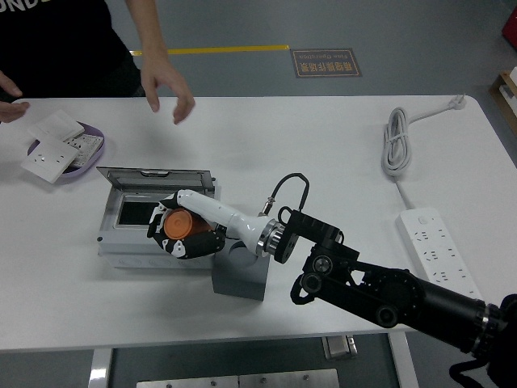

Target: Pick up the cylinder from the cube,place it in the box,flap close box

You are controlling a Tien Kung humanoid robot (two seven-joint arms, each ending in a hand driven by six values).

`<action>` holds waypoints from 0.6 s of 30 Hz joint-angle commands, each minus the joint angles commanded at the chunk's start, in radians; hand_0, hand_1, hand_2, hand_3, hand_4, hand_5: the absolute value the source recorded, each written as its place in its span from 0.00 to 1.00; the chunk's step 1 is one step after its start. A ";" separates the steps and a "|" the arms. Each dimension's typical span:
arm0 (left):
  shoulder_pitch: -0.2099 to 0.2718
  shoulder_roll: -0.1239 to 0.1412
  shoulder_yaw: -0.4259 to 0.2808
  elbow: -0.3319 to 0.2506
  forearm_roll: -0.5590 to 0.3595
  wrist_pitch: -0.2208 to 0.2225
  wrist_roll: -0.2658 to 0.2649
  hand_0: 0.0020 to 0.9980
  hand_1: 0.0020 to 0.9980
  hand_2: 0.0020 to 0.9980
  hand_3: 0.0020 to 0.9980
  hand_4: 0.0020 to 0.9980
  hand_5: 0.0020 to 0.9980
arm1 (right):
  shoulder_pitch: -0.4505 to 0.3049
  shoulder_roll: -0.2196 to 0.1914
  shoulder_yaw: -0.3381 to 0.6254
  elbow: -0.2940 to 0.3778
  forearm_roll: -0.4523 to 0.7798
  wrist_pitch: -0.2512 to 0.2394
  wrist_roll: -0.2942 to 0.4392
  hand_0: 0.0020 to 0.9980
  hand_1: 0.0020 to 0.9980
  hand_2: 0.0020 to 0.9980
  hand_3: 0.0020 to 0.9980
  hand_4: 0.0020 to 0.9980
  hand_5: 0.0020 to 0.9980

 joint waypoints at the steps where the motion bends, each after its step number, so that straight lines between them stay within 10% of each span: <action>1: 0.000 0.000 -0.003 0.000 0.003 0.000 0.002 0.92 0.85 0.86 0.95 0.00 0.00 | 0.012 0.003 -0.007 -0.003 -0.018 -0.007 -0.004 0.38 0.41 0.40 0.31 0.00 0.00; 18: -0.005 0.014 -0.073 0.000 0.075 0.012 0.037 0.92 0.85 0.86 0.95 0.00 0.00 | 0.173 0.072 -0.154 -0.087 -0.225 -0.094 -0.153 0.39 0.42 0.41 0.27 0.00 0.00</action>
